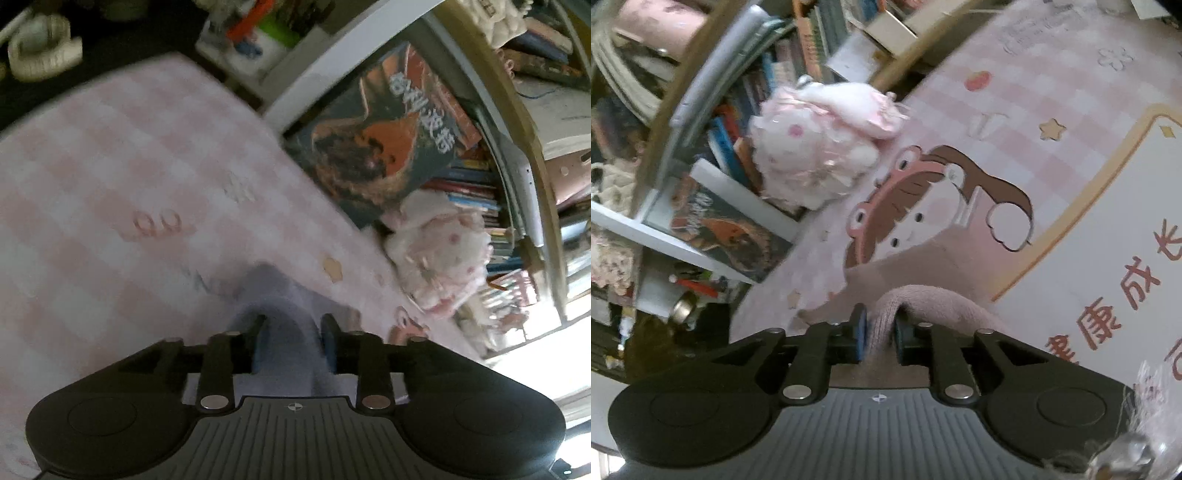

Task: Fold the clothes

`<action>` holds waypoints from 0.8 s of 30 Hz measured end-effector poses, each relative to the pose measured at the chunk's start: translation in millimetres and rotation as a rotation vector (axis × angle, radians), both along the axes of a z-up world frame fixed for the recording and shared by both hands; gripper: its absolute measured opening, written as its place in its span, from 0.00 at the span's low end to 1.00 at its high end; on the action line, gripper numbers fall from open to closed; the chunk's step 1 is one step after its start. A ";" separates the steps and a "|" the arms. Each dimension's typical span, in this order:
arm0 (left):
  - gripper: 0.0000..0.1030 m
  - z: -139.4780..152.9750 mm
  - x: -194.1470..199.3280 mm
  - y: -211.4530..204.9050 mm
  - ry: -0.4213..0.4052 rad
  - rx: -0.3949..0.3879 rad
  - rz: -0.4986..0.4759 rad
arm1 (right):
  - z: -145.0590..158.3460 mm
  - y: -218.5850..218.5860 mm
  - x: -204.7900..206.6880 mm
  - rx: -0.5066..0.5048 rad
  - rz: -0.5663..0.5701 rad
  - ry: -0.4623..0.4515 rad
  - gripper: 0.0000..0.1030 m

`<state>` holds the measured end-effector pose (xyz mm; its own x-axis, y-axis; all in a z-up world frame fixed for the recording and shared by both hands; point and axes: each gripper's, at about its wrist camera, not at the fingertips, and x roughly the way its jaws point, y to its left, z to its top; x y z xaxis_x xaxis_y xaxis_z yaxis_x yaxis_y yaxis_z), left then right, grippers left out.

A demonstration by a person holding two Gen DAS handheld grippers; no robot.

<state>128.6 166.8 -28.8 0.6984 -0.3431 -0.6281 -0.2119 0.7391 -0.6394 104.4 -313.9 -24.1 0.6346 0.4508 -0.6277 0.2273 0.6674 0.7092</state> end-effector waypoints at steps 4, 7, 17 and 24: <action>0.35 16.8 -17.3 11.6 -0.097 0.104 0.003 | 3.3 -0.5 -3.3 -0.043 0.045 -0.023 0.17; 0.35 17.4 -23.4 9.4 -0.087 0.210 -0.051 | 3.3 -4.7 -7.8 -0.024 0.029 -0.037 0.26; 0.35 -2.6 -23.8 -19.1 -0.018 0.358 -0.167 | 12.1 -1.7 -15.3 -0.299 0.051 -0.025 0.63; 0.05 -7.6 -29.9 -27.1 -0.031 0.341 -0.183 | -0.4 20.2 -38.8 -0.566 0.216 -0.030 0.26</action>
<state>98.7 139.7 -36.4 0.6655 -0.2391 -0.7071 -0.0408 0.9342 -0.3543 65.6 -293.7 -24.5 0.5871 0.1724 -0.7909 0.0299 0.9718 0.2341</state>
